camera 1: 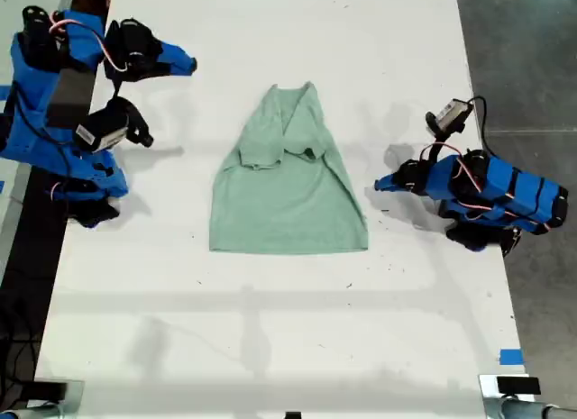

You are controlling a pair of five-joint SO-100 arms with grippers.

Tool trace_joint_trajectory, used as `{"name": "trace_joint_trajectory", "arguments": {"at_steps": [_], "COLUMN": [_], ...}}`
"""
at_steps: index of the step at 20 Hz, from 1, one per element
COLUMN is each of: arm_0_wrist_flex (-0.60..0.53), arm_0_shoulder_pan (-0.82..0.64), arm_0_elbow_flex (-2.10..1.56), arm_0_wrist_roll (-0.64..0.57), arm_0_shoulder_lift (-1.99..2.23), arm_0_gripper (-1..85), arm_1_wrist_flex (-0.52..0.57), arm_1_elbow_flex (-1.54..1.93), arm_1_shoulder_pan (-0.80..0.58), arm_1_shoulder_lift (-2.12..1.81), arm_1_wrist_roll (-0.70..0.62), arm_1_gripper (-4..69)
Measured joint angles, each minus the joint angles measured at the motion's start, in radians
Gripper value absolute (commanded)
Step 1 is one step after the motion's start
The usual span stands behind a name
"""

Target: Fold t shirt

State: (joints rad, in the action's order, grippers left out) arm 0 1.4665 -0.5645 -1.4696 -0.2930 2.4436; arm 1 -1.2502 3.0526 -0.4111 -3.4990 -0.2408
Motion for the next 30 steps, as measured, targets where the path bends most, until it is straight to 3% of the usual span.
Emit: {"name": "trace_joint_trajectory", "arguments": {"at_steps": [6, 10, 30], "arm_0_wrist_flex": [-0.382, -0.417, -0.385], "arm_0_shoulder_pan": [0.060, 0.032, 0.000], "arm_0_elbow_flex": [-1.149, -1.628, -1.689], "arm_0_wrist_roll": [0.083, 0.077, 0.109], "arm_0_shoulder_lift": [0.999, 1.137, 1.154], "arm_0_gripper": [-0.2, -0.2, -0.2], "arm_1_wrist_flex": [0.000, 0.000, 0.003], "arm_1_elbow_flex": [0.000, 0.000, 0.000], "arm_1_shoulder_pan": [0.000, 0.002, 0.003], "arm_1_shoulder_lift": [0.000, 0.000, 0.000], "arm_1_wrist_roll": [0.000, 0.000, 0.002], "arm_1_gripper": [4.5, 4.5, 4.4]}}
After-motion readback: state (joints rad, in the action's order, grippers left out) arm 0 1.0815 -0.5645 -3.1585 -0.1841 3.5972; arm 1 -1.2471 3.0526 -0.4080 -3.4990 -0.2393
